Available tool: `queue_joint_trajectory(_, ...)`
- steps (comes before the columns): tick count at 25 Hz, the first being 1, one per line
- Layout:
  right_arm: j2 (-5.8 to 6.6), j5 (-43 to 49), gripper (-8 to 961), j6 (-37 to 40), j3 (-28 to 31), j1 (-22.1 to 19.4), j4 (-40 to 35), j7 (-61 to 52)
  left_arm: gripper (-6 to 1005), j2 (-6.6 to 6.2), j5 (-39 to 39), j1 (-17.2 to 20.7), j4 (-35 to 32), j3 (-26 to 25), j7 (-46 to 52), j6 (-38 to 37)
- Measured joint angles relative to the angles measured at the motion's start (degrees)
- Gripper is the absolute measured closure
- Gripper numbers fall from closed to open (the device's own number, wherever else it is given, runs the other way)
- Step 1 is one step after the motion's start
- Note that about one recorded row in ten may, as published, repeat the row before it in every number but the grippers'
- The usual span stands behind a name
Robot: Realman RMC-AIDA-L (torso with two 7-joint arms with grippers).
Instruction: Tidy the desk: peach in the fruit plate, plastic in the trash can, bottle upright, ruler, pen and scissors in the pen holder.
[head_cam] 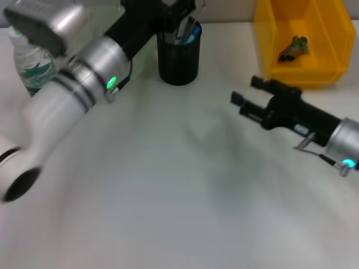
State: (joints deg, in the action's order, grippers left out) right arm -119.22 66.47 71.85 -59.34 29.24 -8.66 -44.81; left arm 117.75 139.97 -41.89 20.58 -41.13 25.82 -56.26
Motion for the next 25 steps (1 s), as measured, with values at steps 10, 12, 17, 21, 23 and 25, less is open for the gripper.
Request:
queue_joint_trajectory(10,5.47,9.14,180,15.42,0.15,-5.22,-10.78,-21.67,190,-4.48,23.98,6.64,-16.55,1.15,23.64,-30.58)
queue_joint_trajectory(12,6.15,12.36,166,17.83,0.21,-4.71,-10.94,-22.40,191,-5.41,25.25,6.67,-21.00,5.31,26.16,-36.18)
queue_joint_trajectory(17,6.43,25.98,152,22.59,-0.10,-3.32,-13.73,-23.70,192,-7.41,25.40,6.12,-27.72,17.78,29.98,-42.98)
queue_joint_trajectory(21,5.13,33.69,152,22.12,-0.02,-2.31,-14.83,-24.82,194,-7.63,25.46,5.94,-30.33,22.94,31.14,-44.15)
queue_joint_trajectory(23,4.72,35.21,152,21.51,0.04,-2.15,-14.96,-24.99,195,-7.35,25.50,5.49,-31.81,27.82,31.58,-45.12)
queue_joint_trajectory(25,4.59,35.71,151,20.98,0.05,-2.14,-15.02,-25.08,198,-6.97,25.53,5.08,-32.76,29.32,32.02,-45.32)
